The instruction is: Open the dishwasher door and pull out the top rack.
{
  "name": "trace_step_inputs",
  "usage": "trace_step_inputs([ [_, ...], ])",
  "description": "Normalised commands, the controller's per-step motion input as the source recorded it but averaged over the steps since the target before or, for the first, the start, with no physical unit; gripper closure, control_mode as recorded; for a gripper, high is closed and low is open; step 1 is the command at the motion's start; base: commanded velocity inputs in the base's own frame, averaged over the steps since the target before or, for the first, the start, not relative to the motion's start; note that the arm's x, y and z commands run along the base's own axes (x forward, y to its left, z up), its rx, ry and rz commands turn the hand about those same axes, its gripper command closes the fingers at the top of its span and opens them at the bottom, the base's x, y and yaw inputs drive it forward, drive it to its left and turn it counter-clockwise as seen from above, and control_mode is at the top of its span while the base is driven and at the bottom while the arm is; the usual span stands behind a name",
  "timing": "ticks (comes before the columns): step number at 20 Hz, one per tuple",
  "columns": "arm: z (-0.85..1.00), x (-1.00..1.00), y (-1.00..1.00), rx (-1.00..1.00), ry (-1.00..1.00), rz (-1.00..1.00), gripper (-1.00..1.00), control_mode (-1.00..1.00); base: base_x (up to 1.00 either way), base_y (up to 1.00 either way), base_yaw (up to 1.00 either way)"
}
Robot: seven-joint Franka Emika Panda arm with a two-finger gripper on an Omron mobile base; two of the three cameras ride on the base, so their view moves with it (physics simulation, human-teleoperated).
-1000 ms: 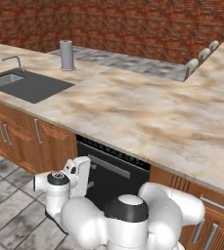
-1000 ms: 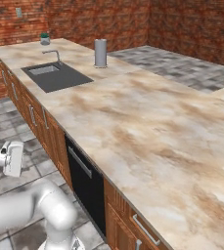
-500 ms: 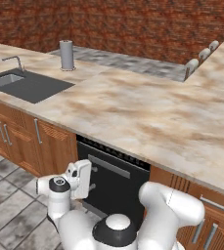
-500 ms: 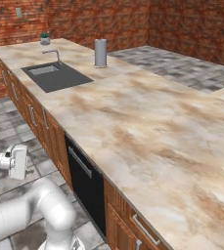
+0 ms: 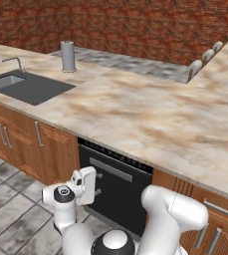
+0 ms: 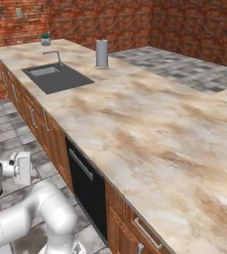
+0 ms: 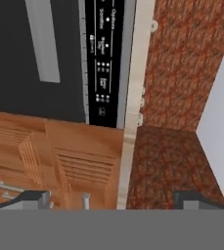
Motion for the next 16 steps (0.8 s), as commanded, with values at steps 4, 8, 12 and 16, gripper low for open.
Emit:
trace_step_inputs([
  [4, -0.01, 0.00, -0.13, -0.07, -0.11, 0.00, -1.00, -1.00, 0.00, 0.00, 0.00],
  [8, -0.01, 0.00, -0.13, -0.06, -0.10, 0.00, -1.00, -1.00, 0.00, 0.00, 0.00],
  [12, 0.00, 0.00, -0.15, -0.05, -0.10, 0.00, -1.00, -1.00, 0.00, 0.00, 0.00],
  [16, -0.03, 0.00, -0.19, -0.05, -0.09, 0.00, -1.00, -1.00, 0.00, 0.00, 0.00],
])
